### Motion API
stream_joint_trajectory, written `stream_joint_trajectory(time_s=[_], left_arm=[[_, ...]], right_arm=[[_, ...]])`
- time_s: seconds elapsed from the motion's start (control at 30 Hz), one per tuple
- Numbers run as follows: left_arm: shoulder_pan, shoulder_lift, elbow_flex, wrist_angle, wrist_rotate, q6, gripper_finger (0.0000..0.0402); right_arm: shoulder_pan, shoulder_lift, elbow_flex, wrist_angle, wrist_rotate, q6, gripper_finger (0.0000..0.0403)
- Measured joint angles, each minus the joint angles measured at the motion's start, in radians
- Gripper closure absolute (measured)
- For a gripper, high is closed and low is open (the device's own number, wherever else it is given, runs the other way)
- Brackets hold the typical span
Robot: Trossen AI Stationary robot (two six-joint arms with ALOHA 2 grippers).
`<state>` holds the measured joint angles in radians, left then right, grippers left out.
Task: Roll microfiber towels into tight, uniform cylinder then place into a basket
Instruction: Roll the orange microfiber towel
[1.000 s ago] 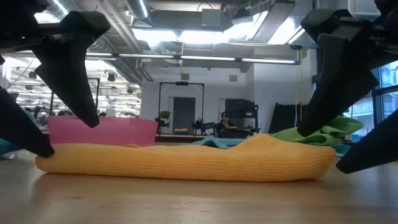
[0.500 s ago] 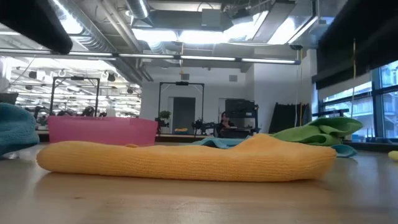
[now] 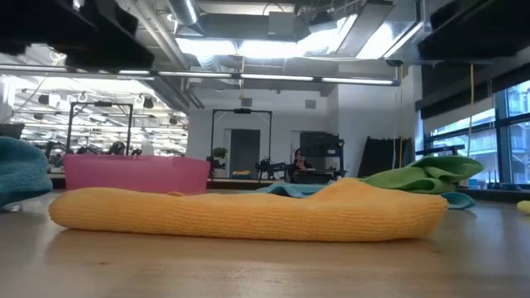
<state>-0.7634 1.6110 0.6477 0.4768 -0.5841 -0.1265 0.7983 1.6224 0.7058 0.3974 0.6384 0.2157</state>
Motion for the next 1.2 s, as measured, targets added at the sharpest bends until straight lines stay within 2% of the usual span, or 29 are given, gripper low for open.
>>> stream_joint_trajectory(time_s=[0.13, 0.27, 0.37, 0.6, 0.73, 0.87, 1.2], left_arm=[[-0.02, 0.091, 0.1, -0.108, 0.019, 0.051, 0.0195], [-0.03, 0.196, 0.238, -0.303, 0.004, 0.082, 0.0195], [-0.023, 0.241, 0.289, -0.396, 0.0, 0.065, 0.0195], [-0.031, 0.242, 0.3, -0.489, 0.001, 0.013, 0.0195], [-0.044, 0.242, 0.299, -0.583, 0.0, -0.05, 0.0195], [-0.05, 0.242, 0.297, -0.604, -0.007, -0.055, 0.0195], [-0.025, 0.242, 0.274, -0.599, -0.008, -0.043, 0.0195]], right_arm=[[-0.003, 0.02, -0.085, 0.186, -0.083, -0.029, 0.0246], [0.01, 0.118, -0.056, 0.19, -0.083, -0.053, 0.0246], [0.01, 0.198, -0.004, 0.193, -0.076, -0.098, 0.0246], [0.01, 0.313, 0.093, 0.119, 0.018, -0.202, 0.0246], [0.009, 0.329, 0.129, 0.045, 0.038, -0.247, 0.0246], [0.009, 0.332, 0.153, -0.042, 0.049, -0.25, 0.0243], [-0.005, 0.332, 0.155, -0.09, 0.05, -0.233, 0.016]])
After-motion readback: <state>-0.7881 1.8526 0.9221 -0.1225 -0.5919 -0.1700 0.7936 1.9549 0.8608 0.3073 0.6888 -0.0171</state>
